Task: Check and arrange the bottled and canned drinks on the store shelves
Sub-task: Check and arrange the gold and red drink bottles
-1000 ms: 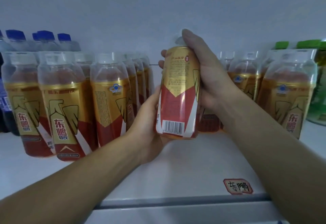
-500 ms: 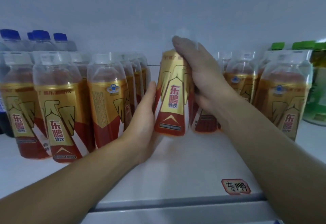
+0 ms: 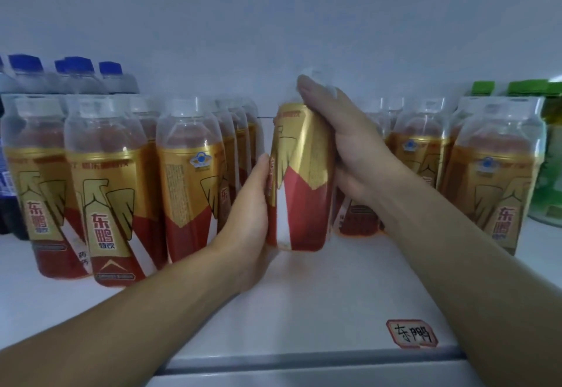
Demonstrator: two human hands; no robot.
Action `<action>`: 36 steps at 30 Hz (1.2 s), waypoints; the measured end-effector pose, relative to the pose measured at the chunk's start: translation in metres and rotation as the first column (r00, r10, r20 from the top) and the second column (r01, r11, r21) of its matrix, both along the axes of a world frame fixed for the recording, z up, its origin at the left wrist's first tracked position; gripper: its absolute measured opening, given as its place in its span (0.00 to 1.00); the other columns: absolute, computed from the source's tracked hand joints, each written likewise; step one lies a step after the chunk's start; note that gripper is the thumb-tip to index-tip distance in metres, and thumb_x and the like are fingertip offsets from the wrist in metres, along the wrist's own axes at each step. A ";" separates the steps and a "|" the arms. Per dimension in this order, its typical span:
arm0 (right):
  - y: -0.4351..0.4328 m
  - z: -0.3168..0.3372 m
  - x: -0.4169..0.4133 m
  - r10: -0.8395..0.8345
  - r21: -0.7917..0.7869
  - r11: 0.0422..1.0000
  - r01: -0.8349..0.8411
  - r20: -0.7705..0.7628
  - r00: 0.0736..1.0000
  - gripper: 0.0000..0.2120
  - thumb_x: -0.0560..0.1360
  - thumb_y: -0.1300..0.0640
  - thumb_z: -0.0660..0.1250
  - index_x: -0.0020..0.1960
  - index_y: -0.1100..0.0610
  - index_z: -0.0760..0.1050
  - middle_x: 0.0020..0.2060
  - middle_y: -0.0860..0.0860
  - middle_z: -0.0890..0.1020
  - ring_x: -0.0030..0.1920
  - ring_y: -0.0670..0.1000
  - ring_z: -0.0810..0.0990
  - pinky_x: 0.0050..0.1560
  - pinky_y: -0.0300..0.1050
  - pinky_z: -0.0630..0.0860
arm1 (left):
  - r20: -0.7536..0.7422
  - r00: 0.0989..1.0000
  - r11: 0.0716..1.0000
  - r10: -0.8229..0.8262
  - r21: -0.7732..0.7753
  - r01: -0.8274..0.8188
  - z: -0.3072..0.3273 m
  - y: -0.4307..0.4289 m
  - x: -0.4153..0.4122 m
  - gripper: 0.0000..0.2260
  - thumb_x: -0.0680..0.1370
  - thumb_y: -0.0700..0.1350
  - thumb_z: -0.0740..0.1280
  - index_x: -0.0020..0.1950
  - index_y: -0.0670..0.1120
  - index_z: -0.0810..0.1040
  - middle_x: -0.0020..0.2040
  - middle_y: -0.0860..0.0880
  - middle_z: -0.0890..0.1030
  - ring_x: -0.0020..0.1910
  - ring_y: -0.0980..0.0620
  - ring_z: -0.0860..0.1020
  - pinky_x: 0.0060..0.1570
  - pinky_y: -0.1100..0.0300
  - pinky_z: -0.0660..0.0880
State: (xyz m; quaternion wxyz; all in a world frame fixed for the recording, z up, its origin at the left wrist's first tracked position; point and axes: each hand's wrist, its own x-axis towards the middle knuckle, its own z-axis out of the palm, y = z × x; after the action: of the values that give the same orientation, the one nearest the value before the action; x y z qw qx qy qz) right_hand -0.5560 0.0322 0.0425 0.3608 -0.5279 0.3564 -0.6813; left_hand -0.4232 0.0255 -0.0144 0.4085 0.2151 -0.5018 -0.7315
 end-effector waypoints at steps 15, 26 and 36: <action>0.003 0.000 0.002 0.162 0.085 0.982 -0.167 0.071 0.984 0.19 0.70 0.46 0.76 0.54 0.57 0.79 0.57 0.65 0.81 0.52 0.59 0.82 0.54 0.55 0.81 | -0.004 0.995 0.990 -0.104 0.097 0.104 -0.002 -0.001 0.001 0.27 0.81 0.64 0.56 0.58 0.44 0.82 0.47 0.43 0.84 0.42 0.44 0.84 0.45 0.49 0.79; 0.011 0.009 -0.004 0.197 0.309 0.914 -0.263 0.227 0.954 0.24 0.71 0.41 0.73 0.54 0.61 0.77 0.45 0.58 0.80 0.47 0.56 0.82 0.60 0.52 0.80 | -0.120 0.858 0.835 -0.500 0.196 0.514 0.001 0.002 0.012 0.35 0.79 0.68 0.57 0.69 0.40 0.76 0.62 0.34 0.80 0.57 0.34 0.81 0.51 0.43 0.81; 0.023 0.014 -0.002 0.306 0.270 0.873 -0.407 0.346 0.887 0.23 0.76 0.39 0.66 0.50 0.60 0.77 0.44 0.56 0.80 0.50 0.56 0.81 0.51 0.50 0.82 | -0.163 0.855 0.839 -0.493 0.170 0.516 0.004 -0.001 0.013 0.32 0.80 0.66 0.55 0.79 0.50 0.64 0.69 0.41 0.72 0.67 0.40 0.71 0.55 0.46 0.81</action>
State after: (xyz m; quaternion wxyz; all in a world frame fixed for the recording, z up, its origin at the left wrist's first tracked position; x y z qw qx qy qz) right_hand -0.5578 0.0556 0.0563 0.6145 -0.4092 0.3051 -0.6016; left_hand -0.4098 0.0242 -0.0103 0.2041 0.0753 -0.4377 -0.8724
